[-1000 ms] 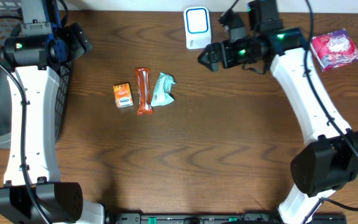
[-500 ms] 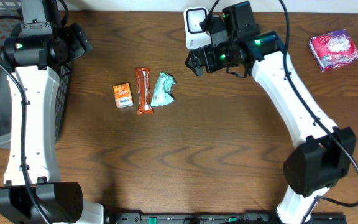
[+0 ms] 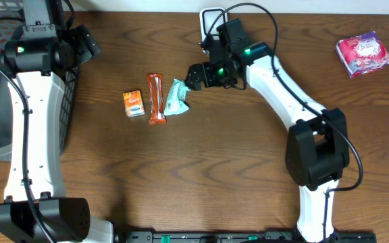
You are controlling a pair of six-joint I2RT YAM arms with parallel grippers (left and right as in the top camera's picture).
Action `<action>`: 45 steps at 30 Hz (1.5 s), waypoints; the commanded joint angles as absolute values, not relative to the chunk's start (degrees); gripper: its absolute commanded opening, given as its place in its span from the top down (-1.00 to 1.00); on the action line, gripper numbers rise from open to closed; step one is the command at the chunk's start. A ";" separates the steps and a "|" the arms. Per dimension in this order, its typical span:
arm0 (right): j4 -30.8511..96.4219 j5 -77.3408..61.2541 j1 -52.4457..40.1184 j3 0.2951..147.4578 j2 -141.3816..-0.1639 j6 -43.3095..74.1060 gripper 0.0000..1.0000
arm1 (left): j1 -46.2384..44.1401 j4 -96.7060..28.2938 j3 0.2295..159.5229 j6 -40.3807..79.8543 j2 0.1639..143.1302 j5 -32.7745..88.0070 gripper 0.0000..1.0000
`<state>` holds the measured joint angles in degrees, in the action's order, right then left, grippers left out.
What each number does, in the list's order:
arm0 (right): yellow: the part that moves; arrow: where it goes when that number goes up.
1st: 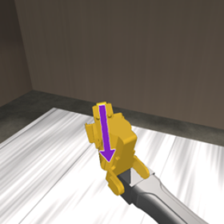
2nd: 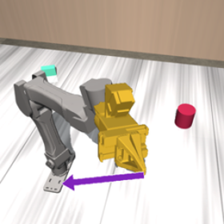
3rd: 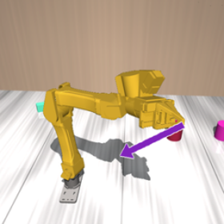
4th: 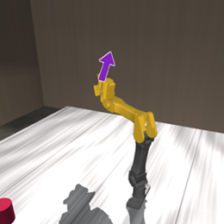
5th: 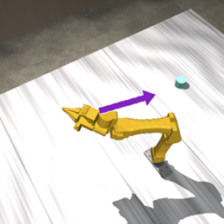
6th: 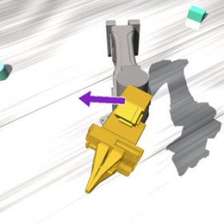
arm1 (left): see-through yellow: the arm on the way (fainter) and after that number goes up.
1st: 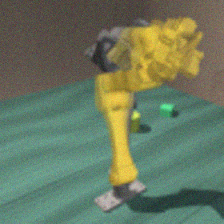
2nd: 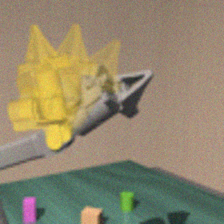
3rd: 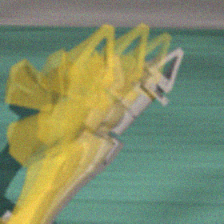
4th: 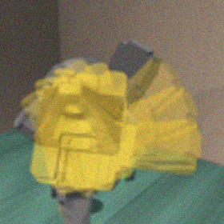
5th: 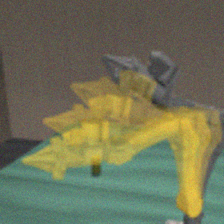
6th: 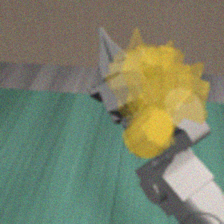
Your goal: Scan the item barcode
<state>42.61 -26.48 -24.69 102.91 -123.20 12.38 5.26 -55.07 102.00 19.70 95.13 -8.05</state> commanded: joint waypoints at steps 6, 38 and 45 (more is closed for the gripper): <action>41.12 -25.10 -27.29 102.96 -126.08 17.91 -0.93 | 6.09 -55.22 102.35 20.27 94.41 -9.23 -0.96; 34.24 -38.09 -27.49 102.96 -137.34 23.77 -0.59 | 6.09 -55.22 102.35 20.27 94.41 -9.23 -0.96; 33.39 -38.09 -27.38 102.96 -137.60 23.75 0.10 | 6.09 -55.22 102.35 20.27 94.41 -9.23 -0.96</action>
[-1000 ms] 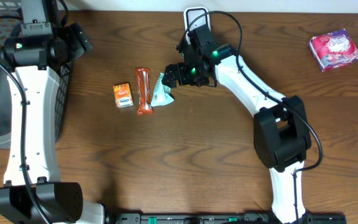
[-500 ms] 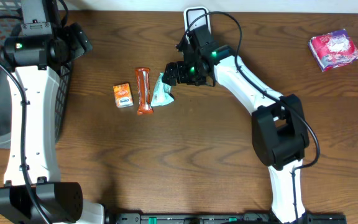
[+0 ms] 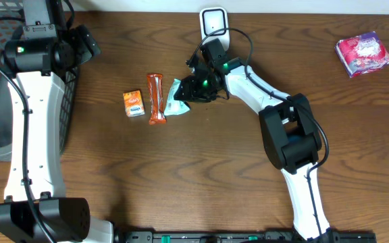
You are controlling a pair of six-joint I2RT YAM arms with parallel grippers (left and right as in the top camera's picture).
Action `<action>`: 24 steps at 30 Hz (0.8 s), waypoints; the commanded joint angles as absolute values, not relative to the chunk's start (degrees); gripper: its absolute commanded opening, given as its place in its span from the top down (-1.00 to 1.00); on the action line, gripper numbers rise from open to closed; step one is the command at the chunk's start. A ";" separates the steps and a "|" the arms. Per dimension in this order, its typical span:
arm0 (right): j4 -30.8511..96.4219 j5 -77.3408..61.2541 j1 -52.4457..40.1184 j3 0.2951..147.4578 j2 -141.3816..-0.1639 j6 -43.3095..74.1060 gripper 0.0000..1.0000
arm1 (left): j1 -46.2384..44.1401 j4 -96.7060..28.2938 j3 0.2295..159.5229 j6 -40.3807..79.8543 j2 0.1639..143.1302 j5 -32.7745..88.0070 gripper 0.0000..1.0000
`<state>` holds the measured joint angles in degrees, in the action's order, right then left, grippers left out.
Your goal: Scan the item barcode
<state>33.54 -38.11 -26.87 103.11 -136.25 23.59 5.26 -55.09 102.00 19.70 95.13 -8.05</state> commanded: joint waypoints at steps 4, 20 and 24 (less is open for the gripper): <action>33.19 -38.09 -27.38 102.96 -137.60 23.75 0.09 | 6.09 -55.22 102.35 20.27 94.41 -9.23 -0.96; 38.33 -30.28 -26.30 104.07 -133.75 17.74 0.98 | 6.09 -55.22 102.35 20.27 94.41 -9.23 -0.96; 43.64 -16.19 -26.41 104.81 -128.68 14.87 0.98 | 6.09 -55.22 102.35 20.27 94.41 -9.23 -0.95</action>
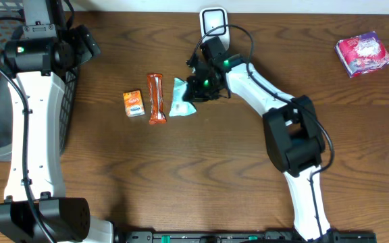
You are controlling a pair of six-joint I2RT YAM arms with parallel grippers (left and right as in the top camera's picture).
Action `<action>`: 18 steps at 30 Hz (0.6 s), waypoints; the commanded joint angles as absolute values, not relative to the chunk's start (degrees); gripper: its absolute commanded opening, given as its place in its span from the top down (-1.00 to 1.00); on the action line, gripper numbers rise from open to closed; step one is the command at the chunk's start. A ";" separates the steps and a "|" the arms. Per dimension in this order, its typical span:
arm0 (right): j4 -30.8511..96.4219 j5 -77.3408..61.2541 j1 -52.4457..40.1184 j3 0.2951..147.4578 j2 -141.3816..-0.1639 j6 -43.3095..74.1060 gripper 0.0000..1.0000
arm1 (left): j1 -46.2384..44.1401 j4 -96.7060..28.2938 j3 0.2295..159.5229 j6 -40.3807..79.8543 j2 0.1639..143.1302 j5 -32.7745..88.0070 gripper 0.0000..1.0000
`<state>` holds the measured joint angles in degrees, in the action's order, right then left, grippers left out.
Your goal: Scan the item barcode
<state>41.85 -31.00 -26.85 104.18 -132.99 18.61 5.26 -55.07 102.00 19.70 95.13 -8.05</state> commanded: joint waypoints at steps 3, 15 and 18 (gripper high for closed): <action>46.26 -6.33 -27.03 104.81 -125.19 14.72 0.98 | 6.09 -55.22 102.35 20.27 94.41 -9.23 -0.96; 46.13 -10.17 -27.29 104.77 -124.77 16.88 0.17 | 6.09 -55.22 102.35 20.27 94.41 -9.23 -0.96; 44.18 -15.14 -27.05 104.77 -125.91 16.88 -0.24 | 6.09 -55.22 102.35 20.27 94.41 -9.26 -0.96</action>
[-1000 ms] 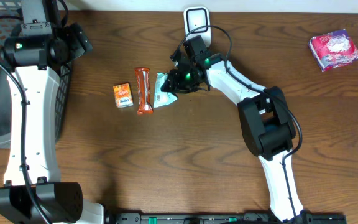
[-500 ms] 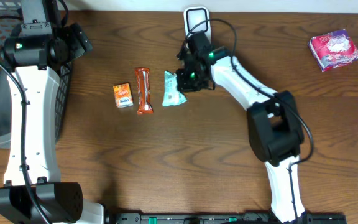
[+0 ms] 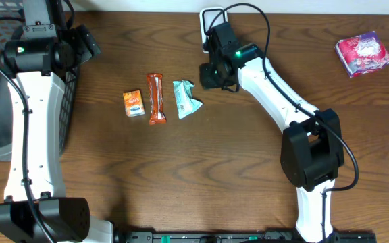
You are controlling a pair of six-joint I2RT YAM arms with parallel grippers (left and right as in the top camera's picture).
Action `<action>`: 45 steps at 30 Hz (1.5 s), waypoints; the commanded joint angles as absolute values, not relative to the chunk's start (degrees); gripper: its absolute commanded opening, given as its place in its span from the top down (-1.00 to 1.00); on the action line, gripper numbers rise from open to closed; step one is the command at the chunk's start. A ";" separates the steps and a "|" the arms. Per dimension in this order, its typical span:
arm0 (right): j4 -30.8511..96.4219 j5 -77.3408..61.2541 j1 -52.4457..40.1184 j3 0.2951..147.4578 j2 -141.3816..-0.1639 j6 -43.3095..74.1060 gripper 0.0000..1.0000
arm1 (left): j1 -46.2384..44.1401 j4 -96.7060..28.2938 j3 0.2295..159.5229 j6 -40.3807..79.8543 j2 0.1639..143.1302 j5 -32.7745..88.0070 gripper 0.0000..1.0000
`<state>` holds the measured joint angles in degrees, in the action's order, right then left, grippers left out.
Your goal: Scan the item barcode
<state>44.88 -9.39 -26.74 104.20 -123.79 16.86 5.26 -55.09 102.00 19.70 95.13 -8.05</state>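
Three items lie in a row on the brown table: a small orange box, an orange-red bar wrapper and a teal packet with its white label strip facing up. The white barcode scanner stands at the back edge, partly hidden by the right arm. My right gripper hangs a little to the right of the teal packet, apart from it; whether its fingers are open cannot be told from above. My left gripper sits high at the far left, away from all items, its finger state unclear.
A pink-purple packet lies at the back right. A dark wire basket stands beyond the table's left edge under the left arm. The right arm's white links run diagonally from the front right base up to the scanner.
The right gripper has drawn back to the right and away from the teal packet. The packet now lies free, turned more upright with its label up and shifted slightly right.
The right gripper first stood just right of the teal packet. Then it was over the packet's right end, and it stayed on it while the packet tilted. Now it is off the packet, which lies turned with its label strip up. The left arm never moved.
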 commanded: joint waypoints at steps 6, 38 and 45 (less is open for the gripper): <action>41.91 -24.38 -25.87 104.73 -128.46 16.60 -0.57 | 6.09 -55.22 102.35 20.27 94.41 -9.23 -0.95; 43.24 -24.73 -25.47 109.84 -137.05 15.49 0.97 | 6.09 -55.22 102.35 20.27 94.41 -9.23 -0.96; 52.93 -6.13 -26.24 115.42 -132.79 14.04 0.98 | 6.09 -55.22 102.35 20.27 94.41 -9.23 -0.95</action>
<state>51.27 -18.24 -26.17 113.01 -136.62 15.03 5.26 -55.07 102.00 19.70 95.13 -8.05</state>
